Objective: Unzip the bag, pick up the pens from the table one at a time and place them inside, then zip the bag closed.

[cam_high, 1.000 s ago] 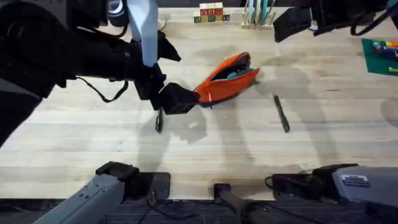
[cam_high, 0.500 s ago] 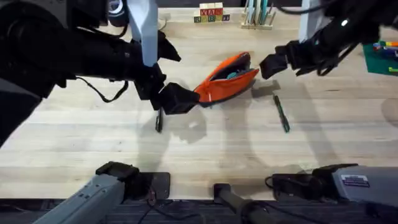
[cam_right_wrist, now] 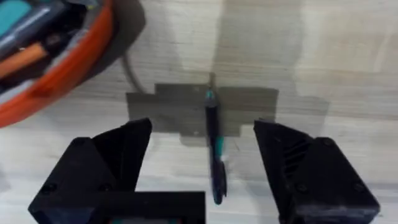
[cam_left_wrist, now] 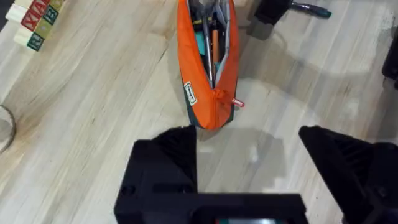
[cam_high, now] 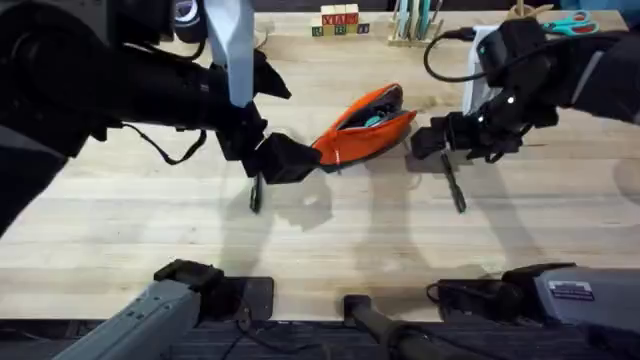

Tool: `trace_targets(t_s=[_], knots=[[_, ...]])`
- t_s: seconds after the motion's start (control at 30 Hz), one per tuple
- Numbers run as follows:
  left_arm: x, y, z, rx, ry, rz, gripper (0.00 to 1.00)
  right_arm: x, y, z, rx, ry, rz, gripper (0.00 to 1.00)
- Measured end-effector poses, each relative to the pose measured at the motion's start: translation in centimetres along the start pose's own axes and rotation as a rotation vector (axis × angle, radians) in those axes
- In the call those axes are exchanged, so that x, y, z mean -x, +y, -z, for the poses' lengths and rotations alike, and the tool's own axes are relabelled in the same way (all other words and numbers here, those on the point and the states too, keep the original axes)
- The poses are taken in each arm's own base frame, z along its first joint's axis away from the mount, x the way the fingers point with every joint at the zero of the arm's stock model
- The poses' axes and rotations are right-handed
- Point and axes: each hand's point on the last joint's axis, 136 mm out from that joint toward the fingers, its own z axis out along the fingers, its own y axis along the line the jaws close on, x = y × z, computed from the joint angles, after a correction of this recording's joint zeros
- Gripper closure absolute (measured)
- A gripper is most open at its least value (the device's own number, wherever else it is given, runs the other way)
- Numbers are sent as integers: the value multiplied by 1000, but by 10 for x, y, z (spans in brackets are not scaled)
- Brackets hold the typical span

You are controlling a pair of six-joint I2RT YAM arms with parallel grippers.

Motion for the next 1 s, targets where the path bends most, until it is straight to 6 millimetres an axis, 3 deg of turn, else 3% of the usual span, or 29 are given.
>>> trace_targets(t_s=[0.3,0.57,0.87,1.0], knots=[[1,1,0,2,-2,-2,6,-6,-6,-16,-28,-14,-24,5],[1,1,0,2,-2,-2,7,-8,-8,-18,-35,-52,-28,8],[1,1,0,2,-2,-2,6,-7,-11,-18,-50,-63,-56,235],[1,1,0,2,-2,-2,8,-6,-11,-18,-51,-69,-63,470]])
